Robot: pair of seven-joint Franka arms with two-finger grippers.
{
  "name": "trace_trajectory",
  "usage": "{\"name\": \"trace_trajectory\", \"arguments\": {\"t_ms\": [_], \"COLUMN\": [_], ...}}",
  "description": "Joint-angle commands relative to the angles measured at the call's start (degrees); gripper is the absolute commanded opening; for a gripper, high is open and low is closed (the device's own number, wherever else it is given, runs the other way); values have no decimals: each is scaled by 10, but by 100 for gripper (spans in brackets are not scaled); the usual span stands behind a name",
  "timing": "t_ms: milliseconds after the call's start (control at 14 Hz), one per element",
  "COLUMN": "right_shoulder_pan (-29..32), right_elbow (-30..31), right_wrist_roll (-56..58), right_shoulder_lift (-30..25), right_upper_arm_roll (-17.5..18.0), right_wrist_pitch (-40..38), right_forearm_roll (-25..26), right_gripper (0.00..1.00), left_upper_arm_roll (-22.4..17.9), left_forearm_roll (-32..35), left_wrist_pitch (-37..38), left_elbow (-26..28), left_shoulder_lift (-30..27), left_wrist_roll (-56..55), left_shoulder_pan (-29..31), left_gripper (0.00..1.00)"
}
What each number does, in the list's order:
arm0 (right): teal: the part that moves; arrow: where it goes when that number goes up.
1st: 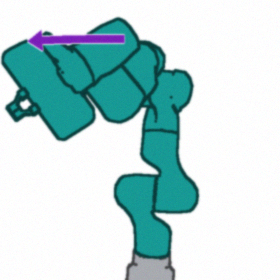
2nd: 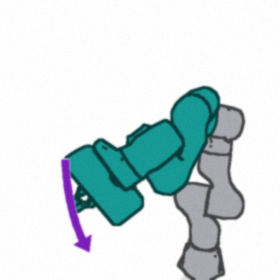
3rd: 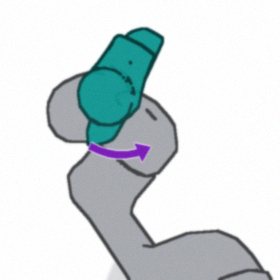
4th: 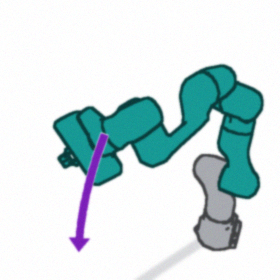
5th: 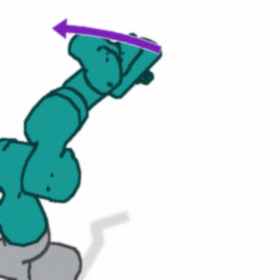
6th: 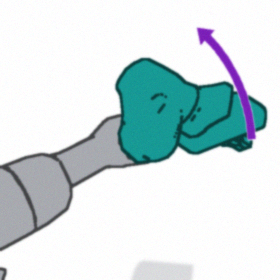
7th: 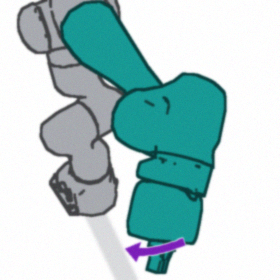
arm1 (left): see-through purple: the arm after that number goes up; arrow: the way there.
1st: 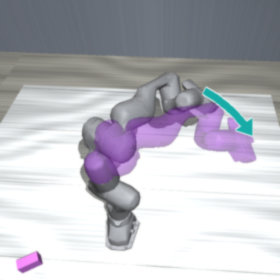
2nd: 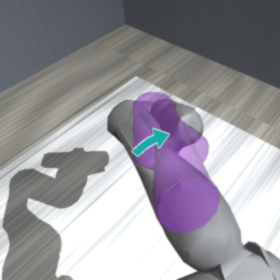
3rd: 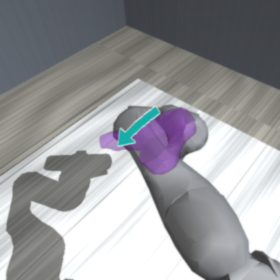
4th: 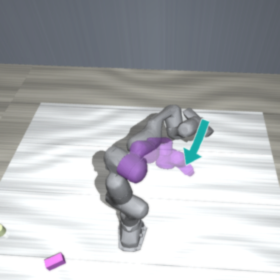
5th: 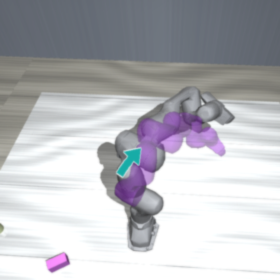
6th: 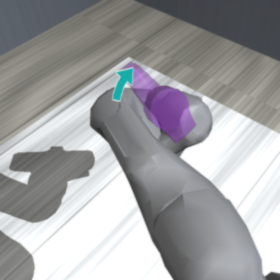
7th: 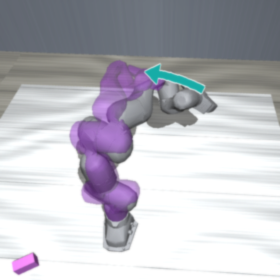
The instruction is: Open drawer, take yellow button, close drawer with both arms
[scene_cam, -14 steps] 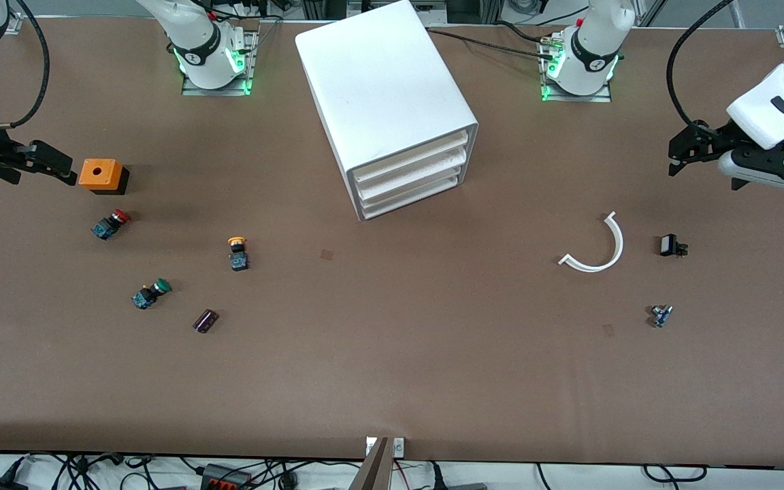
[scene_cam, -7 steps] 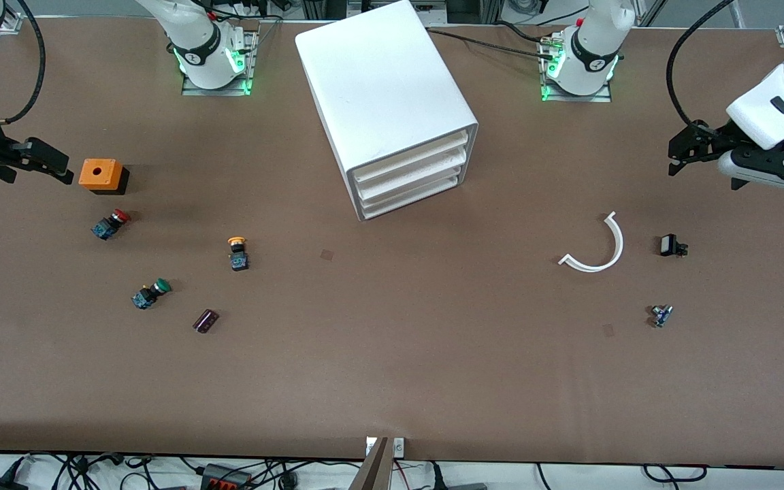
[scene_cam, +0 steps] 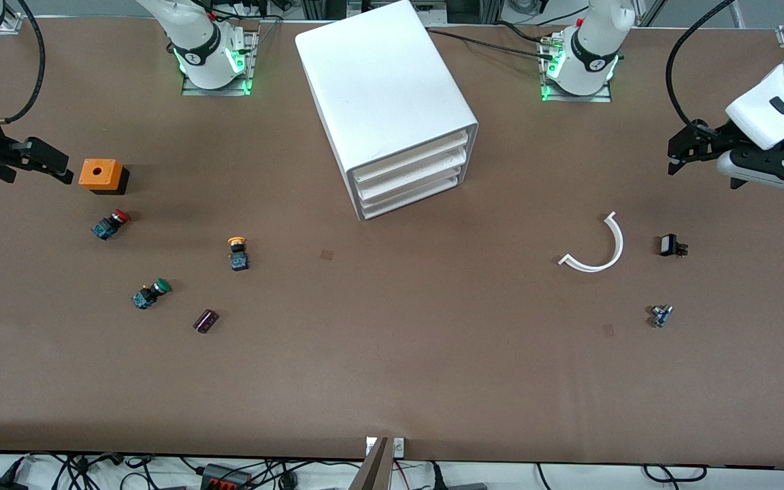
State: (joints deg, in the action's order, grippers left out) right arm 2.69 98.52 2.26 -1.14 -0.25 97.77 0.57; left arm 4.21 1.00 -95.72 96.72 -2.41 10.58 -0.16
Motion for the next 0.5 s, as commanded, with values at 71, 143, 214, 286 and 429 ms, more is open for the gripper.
{"name": "trace_trajectory", "arguments": {"t_ms": [71,143,214,286,429], "right_shoulder_pan": [-3,-3,-2,-2,-2], "right_elbow": [0,0,1,1,1], "right_wrist_roll": [-12,-11,-9,-9,-9], "right_shoulder_lift": [-4,-4,-4,-4,-5], "right_upper_arm_roll": [2,2,2,2,2], "right_wrist_pitch": [-3,-3,-3,-3,-4], "right_forearm_roll": [7,7,8,7,8], "right_gripper": [100,100,100,100,100], "left_upper_arm_roll": [-3,-3,-3,-3,-3], "left_forearm_roll": [-10,-10,-9,-10,-9], "left_wrist_pitch": [14,14,14,14,14], "left_elbow": [-28,-28,-28,-28,-28], "left_shoulder_lift": [14,14,15,14,15], "left_wrist_roll": [1,1,1,1,1], "left_shoulder_pan": [-2,-3,-3,-3,-3], "left_gripper": [100,100,100,100,100]}}
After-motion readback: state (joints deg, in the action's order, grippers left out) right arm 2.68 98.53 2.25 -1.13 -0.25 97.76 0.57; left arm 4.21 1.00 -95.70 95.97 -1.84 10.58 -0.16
